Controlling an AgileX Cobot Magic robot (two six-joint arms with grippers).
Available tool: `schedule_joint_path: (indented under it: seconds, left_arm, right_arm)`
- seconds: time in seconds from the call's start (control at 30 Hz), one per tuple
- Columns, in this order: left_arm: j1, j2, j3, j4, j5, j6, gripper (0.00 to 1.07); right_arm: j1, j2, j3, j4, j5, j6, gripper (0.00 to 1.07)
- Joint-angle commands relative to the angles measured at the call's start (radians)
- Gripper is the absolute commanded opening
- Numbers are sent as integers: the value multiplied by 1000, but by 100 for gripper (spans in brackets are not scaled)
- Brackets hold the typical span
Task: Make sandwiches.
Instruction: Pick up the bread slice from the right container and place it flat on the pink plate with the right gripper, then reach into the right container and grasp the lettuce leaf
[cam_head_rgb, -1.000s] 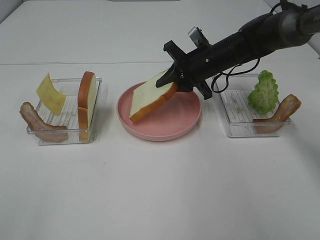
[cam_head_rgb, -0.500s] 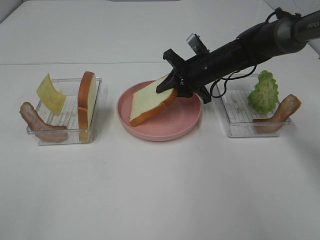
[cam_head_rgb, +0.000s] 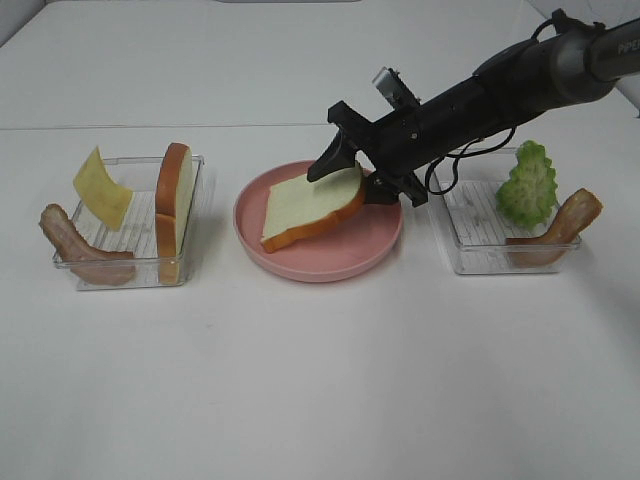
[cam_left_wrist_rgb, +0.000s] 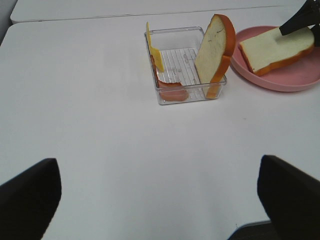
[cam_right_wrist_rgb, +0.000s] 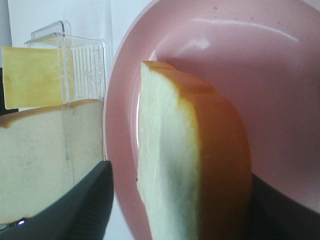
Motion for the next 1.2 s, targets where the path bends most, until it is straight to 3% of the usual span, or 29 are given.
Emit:
schedule_joint_path:
  seconds: [0.03,0.33,0.73,0.93,1.0,1.1,1.17,1.2]
  left_arm:
    - [-3,-14,4,1,-4,-5,102]
    - [-3,-14,4,1,-4,-5,102]
    - [-3,-14,4,1,-4,-5,102]
    - [-3,-14,4,1,-4,-5,102]
    - [-3,-14,4,1,-4,-5,102]
    - [-3,-14,4,1,-4,-5,102]
    - [-3,-14,4,1,-4,-5,102]
    - [-3,-14,4,1,-4,-5,102]
  right_arm:
    - [-3,-30,3,-38,2,21,61]
    - [-3,-66,3,-70,6,43,65]
    - [-2,-160,3,-306,-3,169,66]
    - [-2,-207,3,-346,22,169,75]
    - [-2,-244,-5,-371,63,171,86]
    - [-2,-253,-11,-392,74,176,89]
    - [-2,-298,-46,-533,110,292,95]
    - [-2,-298,-46,-533,110,292,95]
